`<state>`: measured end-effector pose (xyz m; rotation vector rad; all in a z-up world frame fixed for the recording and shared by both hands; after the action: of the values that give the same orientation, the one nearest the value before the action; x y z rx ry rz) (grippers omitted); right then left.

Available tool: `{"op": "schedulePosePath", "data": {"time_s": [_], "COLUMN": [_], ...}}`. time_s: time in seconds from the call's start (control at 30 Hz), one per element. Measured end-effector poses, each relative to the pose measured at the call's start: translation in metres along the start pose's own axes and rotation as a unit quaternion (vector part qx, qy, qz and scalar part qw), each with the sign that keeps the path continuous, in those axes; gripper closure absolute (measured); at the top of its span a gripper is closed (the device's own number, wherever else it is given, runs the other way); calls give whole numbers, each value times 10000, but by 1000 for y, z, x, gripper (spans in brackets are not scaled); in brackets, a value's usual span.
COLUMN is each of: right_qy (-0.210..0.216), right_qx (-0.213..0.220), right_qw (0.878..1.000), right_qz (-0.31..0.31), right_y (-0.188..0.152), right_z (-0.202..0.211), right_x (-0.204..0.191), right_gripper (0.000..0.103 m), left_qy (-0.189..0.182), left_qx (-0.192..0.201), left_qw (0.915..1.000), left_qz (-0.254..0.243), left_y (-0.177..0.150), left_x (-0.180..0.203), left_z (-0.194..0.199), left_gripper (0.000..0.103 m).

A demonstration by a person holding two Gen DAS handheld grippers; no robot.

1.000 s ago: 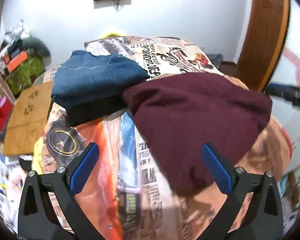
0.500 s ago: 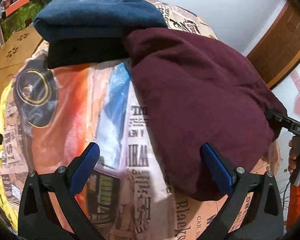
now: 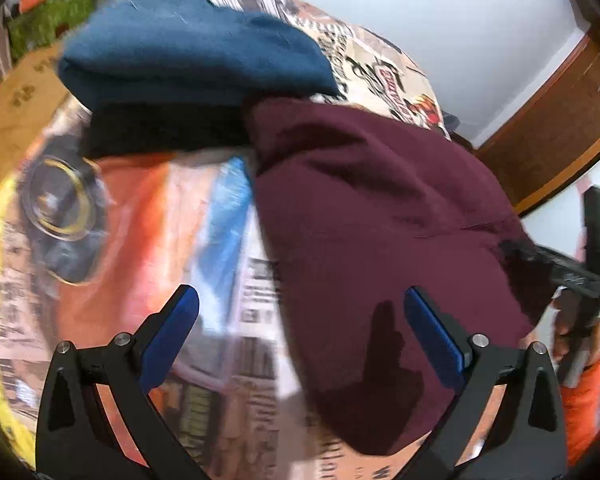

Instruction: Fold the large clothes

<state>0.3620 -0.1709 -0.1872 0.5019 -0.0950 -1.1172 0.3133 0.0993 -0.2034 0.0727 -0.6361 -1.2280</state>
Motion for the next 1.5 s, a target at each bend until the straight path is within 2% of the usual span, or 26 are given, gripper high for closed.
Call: {"op": "schedulePosePath", "data": {"time_s": [0.17, 0.33, 0.43, 0.53, 0.77, 0.83, 0.9, 0.97, 1.13, 1.3, 1.37, 1.5], "right_qy": [941, 1614, 1763, 2023, 2023, 1985, 1962, 2003, 1857, 1898, 1939, 2087], "right_qx": [-378, -754, -836, -959, -958, -876, -819, -695, -629, -587, -579, -430], "right_qw": [9935, 9803, 9774, 9704, 9699, 9717, 9726, 9725, 9761, 9766, 9762, 9736], "right_qz": [-525, -858, -812, -906, -959, -931, -936, -962, -942, -827, -782, -813], "right_y": [-10, -12, -9, -6, -1, -4, -9, -12, -31, -41, -44, -42], "right_z": [-16, -32, -38, -47, -52, -47, -39, -25, -3, 19, 29, 48], "right_x": [30, 39, 37, 35, 36, 34, 35, 29, 13, -6, -16, -29], "right_gripper": [11, 5, 4, 2, 0, 1, 11, 33, 45, 61, 66, 67], "left_qy": [-573, -1278, -1537, -1570, -1721, -1763, -1854, -1842, -1829, -1656, -1611, -1656], "left_qx": [-500, -914, -1045, -996, -1100, -1079, -1090, -1060, -1037, -896, -811, -497], "left_qw": [9968, 9835, 9757, 9765, 9719, 9711, 9679, 9684, 9696, 9790, 9816, 9842], "left_qz": [251, 897, 1163, 1090, 1169, 1191, 1300, 1308, 1255, 788, 625, 391], "left_y": [-5, -5, -4, 0, 7, 6, 0, -5, -20, -30, -32, -31], "left_x": [5, -2, -6, -2, 5, 7, 4, 5, 7, 22, 30, 41], "left_z": [-30, -56, -70, -76, -88, -85, -84, -81, -59, -20, -2, 44], "left_gripper": [0, 0, 0, 0, 0, 3, 14, 21, 33, 49, 52, 53]}}
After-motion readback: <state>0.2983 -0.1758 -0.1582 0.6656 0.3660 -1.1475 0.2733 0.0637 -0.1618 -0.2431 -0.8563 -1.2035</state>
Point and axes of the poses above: each gripper's, at about its wrist camera, not at the fingertips, and z roughly against the way its jaws point, x to its right, y to its top, the point moved 4 cm from there along -z, roughly the way its jaws point, and after that the axes turned 4 degrees about z, right-handed, at the moved point
